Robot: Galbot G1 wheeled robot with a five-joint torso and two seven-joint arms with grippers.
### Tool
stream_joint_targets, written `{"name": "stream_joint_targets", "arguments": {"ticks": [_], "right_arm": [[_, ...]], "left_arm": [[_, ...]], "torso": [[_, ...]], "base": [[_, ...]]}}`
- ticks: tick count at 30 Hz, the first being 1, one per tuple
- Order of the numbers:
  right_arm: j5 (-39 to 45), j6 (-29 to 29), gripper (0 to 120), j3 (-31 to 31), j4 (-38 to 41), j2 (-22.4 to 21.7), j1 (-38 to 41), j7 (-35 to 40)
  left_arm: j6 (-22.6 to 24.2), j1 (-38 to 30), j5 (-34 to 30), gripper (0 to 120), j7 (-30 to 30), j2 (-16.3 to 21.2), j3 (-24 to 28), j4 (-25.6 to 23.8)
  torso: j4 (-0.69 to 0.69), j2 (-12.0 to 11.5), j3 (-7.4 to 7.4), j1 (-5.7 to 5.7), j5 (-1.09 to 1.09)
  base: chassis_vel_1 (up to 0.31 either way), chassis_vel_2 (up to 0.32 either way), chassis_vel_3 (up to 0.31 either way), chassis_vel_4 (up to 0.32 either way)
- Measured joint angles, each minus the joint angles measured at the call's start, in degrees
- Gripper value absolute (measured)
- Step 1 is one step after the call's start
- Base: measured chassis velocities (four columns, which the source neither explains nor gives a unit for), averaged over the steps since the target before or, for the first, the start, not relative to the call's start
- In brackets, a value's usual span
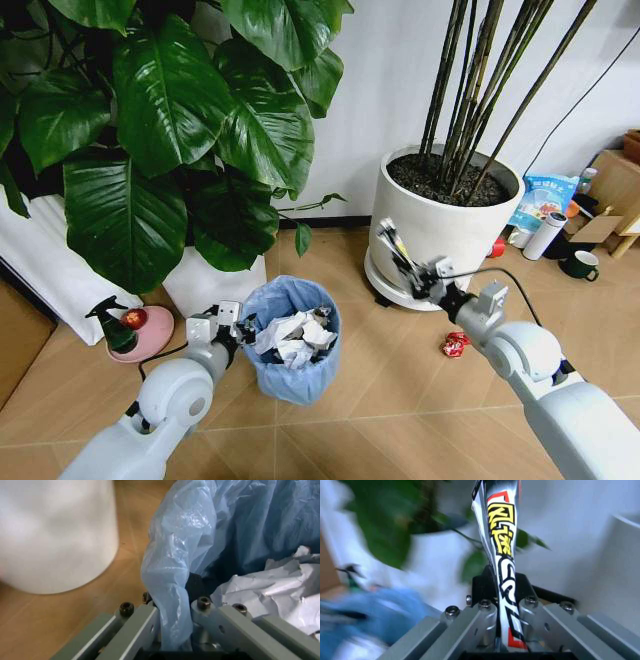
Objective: Pick up the trash bin and place the garbage on the floor into it.
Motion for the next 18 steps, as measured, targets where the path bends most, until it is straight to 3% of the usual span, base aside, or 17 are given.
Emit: {"name": "stream_joint_targets", "arguments": {"ticks": [3, 6, 15, 18], "right_arm": [[2.93, -3.15, 0, -4.38, 7.31, -1.06, 1.20, 1.76], [3.66, -4.07, 0, -7.76, 9.16, -1.56, 1.40, 2.55], [-0.09, -5.13, 0, -11.88, 7.94, -1.79, 1.33, 2.03], [-1.54, -5.91, 12, -13.15, 6.91, -1.49, 1.73, 2.50]], "left_arm": [[0.27, -3.77, -1.92, 0, -0.45, -0.22, 4.00, 1.42], [0.41, -6.12, -2.90, 0, -0.96, -0.66, 6.33, 2.04], [0.63, -10.32, -5.26, 0, -2.24, -0.32, 9.46, 2.73], [0.67, -10.31, -5.46, 0, -2.30, 0.19, 9.46, 2.53]], "torso": [[0.00, 0.00, 0.00, 0.00, -0.03], [0.00, 0.00, 0.00, 0.00, -0.01], [0.00, 0.00, 0.00, 0.00, 0.00], [0.00, 0.00, 0.00, 0.00, -0.01]], "base": [[0.000, 0.000, 0.000, 0.000], [0.000, 0.000, 0.000, 0.000], [0.000, 0.000, 0.000, 0.000], [0.000, 0.000, 0.000, 0.000]]}}
